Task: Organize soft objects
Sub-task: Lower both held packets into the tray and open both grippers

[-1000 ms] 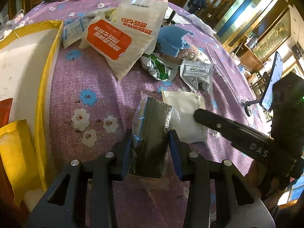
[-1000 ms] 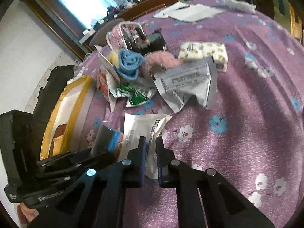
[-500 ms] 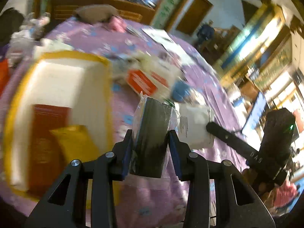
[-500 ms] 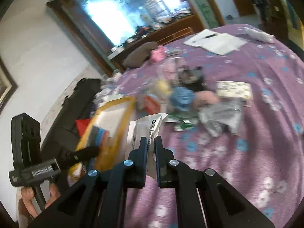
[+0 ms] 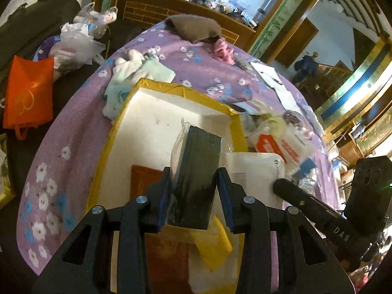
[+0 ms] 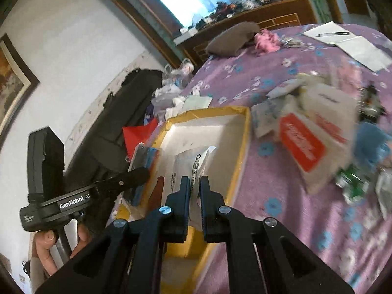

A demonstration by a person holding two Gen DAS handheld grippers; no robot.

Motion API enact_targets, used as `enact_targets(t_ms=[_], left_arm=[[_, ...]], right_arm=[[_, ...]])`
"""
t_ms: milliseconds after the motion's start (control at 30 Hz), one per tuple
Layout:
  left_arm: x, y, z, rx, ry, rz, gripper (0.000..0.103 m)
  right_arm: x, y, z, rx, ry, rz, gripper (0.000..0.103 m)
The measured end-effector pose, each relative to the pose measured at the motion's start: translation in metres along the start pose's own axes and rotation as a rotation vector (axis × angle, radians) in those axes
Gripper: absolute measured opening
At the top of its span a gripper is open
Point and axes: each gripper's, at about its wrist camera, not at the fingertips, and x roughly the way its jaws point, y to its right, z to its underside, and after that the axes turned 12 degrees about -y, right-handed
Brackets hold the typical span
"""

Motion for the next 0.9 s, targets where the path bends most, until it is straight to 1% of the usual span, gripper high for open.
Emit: enact_targets(t_ms=[67, 167, 233, 400, 500, 633, 733, 767, 833, 900], left_arm=[[0.009, -0.004, -0.008, 0.006, -0.005, -0.015, 0.037], [0.02, -0.008, -0.015, 0.004, -0.024, -0.041, 0.037], [0.028, -0.011, -0.018, 0.002, -0.037, -0.056, 0.037], [0.042, -0.018, -0.022, -0.005, -0.056, -0.088, 0.037], [0.045, -0.023, -0.025, -0.02, -0.063, -0.073, 0.037], [0.046, -0.029, -0.027, -0.048, -0.071, -0.019, 0.037], [0.049, -0.031, -0.028, -0.055, -0.095, -0.007, 0.039], [0.049, -0.031, -0.029, -0.057, -0.1, -0.001, 0.039], [0.048, -0.031, -0.031, -0.053, -0.101, -0.011, 0.039], [0.044, -0.03, -0.032, -0.044, -0.087, -0.039, 0.039]], right_arm=[[0.015, -0.006, -0.008, -0.019, -0.011, 0.029, 0.005], [0.03, -0.007, -0.008, -0.031, -0.034, 0.051, 0.006], [0.036, -0.007, -0.006, -0.046, -0.04, 0.074, 0.006], [0.048, -0.006, -0.005, -0.059, -0.053, 0.095, 0.007], [0.05, -0.005, -0.004, -0.063, -0.058, 0.086, 0.01], [0.05, -0.002, -0.004, -0.054, -0.056, 0.059, 0.01], [0.05, -0.002, -0.004, -0.054, -0.053, 0.058, 0.014], [0.051, -0.002, -0.005, -0.054, -0.06, 0.053, 0.016], [0.049, -0.002, -0.004, -0.047, -0.056, 0.031, 0.025], [0.044, -0.005, -0.003, -0.065, -0.041, 0.009, 0.049]])
